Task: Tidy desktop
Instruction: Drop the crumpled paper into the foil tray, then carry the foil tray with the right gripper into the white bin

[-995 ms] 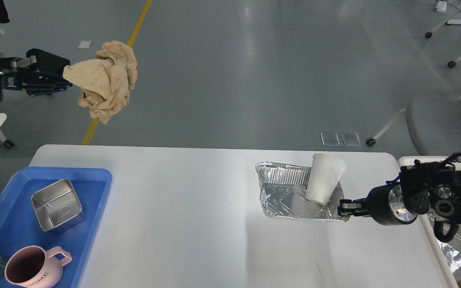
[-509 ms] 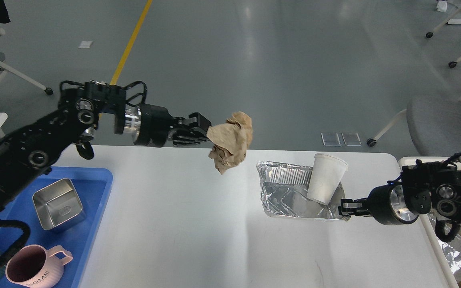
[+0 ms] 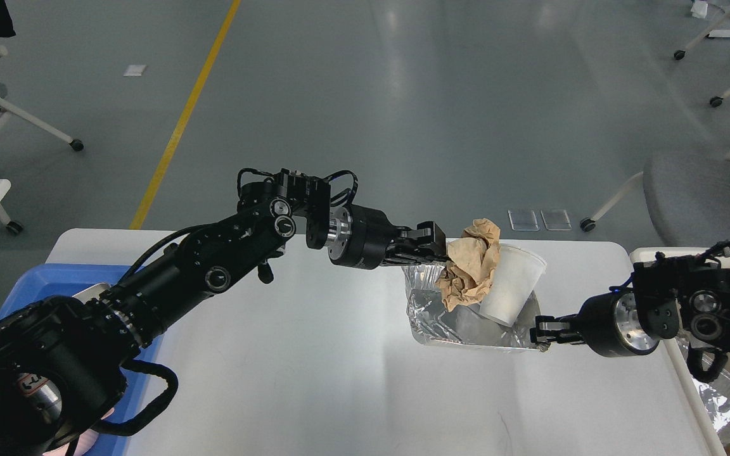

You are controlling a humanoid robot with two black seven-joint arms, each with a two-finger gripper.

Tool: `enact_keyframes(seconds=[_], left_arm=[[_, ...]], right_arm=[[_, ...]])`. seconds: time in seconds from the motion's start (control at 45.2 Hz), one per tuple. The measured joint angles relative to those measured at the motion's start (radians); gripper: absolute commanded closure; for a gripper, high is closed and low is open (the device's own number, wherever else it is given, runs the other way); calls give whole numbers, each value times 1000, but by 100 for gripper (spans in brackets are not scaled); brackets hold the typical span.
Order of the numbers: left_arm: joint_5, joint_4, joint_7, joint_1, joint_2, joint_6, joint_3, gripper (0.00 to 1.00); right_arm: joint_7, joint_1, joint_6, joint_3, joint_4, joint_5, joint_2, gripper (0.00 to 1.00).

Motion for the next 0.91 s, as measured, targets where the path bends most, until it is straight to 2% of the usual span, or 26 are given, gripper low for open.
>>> enact_keyframes(seconds=[0.088,0.243,0.354,0.398,0.42,0.442,0.487,0.641,0.907], left_arm=[[2,15,0,0,-23,13,22,85],[3,21,3,2,-29,33,38,62],[2,21,3,6,-30,73,54,51],[-1,21,3,7,-29,94,61,51],[-3,21,3,8,-29,106,64,43],[-4,21,3,8,-29,109,65,41],[-6,21,3,9,-29,120,67,39],[-14,21,3,13,-29,147,71,20],[-30,17,0,11,-31,181,67,8]], right_arm=[[0,0,0,4,0,0,-2,100],[0,-1,0,7,0,0,-2,100],[0,-1,0,7,0,0,-4,100],[0,-1,0,7,0,0,-5,100],[0,-1,0,7,0,0,-6,100],[0,-1,0,7,0,0,-6,100],[0,-1,0,7,0,0,-7,100],[0,-1,1,7,0,0,-7,100],[0,-2,1,9,-2,0,-8,100]])
